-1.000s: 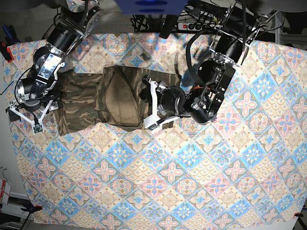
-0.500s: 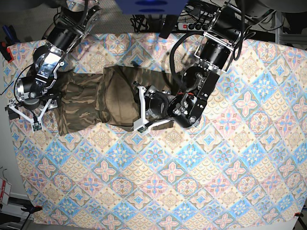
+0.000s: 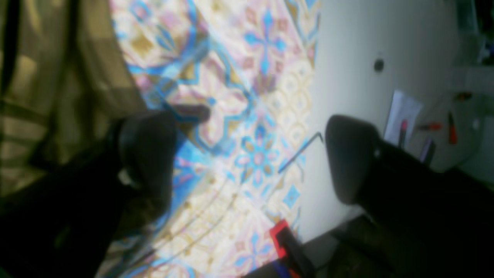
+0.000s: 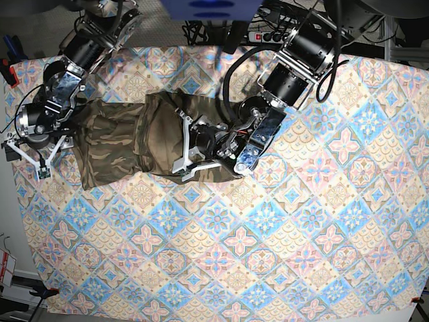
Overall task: Fold the T-shirt properly
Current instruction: 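Release the folded end with the left gripper and press it flat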
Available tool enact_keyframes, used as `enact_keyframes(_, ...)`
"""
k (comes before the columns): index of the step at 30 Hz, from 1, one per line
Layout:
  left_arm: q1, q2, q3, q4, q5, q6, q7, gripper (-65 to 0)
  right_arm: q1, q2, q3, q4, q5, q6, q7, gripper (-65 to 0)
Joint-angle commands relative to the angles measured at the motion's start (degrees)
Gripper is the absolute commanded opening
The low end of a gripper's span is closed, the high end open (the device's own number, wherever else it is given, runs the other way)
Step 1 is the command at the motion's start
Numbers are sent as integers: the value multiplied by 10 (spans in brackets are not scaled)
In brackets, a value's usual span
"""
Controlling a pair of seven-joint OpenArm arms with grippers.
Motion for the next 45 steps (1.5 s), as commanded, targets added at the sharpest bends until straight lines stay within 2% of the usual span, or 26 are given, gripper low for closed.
enact_keyframes(1, -14, 13, 1, 4, 4, 0, -25, -650, 10, 7, -1, 11, 4, -5, 8, -61)
enact_keyframes(5, -36, 55, 1, -77, 35, -6, -53, -650, 10, 7, -1, 10, 4, -5, 8, -61)
enact_keyframes(8, -59, 58, 9, -141, 31, -6, -97, -650, 10, 7, -1, 11, 4, -5, 8, -61)
enact_keyframes(10, -72, 58, 42, -161, 12, -6, -120, -650, 10, 7, -1, 14, 4, -5, 8, -61)
enact_keyframes(13, -82, 58, 87, -139, -43, -6, -136, -650, 10, 6, -1, 14, 6, -5, 8, -61)
enact_keyframes(16, -86, 58, 98, -112, -82, -6, -154, -650, 10, 7, -1, 14, 7, -5, 9, -61)
enact_keyframes(23, -102, 58, 121, -94, -90, -6, -183, -650, 10, 5, 6, 14, 9, -5, 9, -61)
enact_keyframes(27, -102, 58, 123, -27, -85, -6, -183, -650, 13, 5, 28, 10, 16, -5, 12, -61)
enact_keyframes(32, -102, 16, 123, 105, -85, -1, -179, -650, 13, 4, 32, 9, 22, -5, 34, -60)
enact_keyframes(36, -98, -33, 120, 179, -89, 1, -174, -650, 13, 4, 29, 8, 22, -5, 37, -60)
enact_keyframes(40, -83, -73, 69, 238, -90, 39, -109, -650, 18, 4, 31, 6, 30, -5, 36, -60)
enact_keyframes(45, -56, -100, -27, 315, -85, 49, -29, -650, 38, 7, 42, 0, 130, -4, 1, -60)
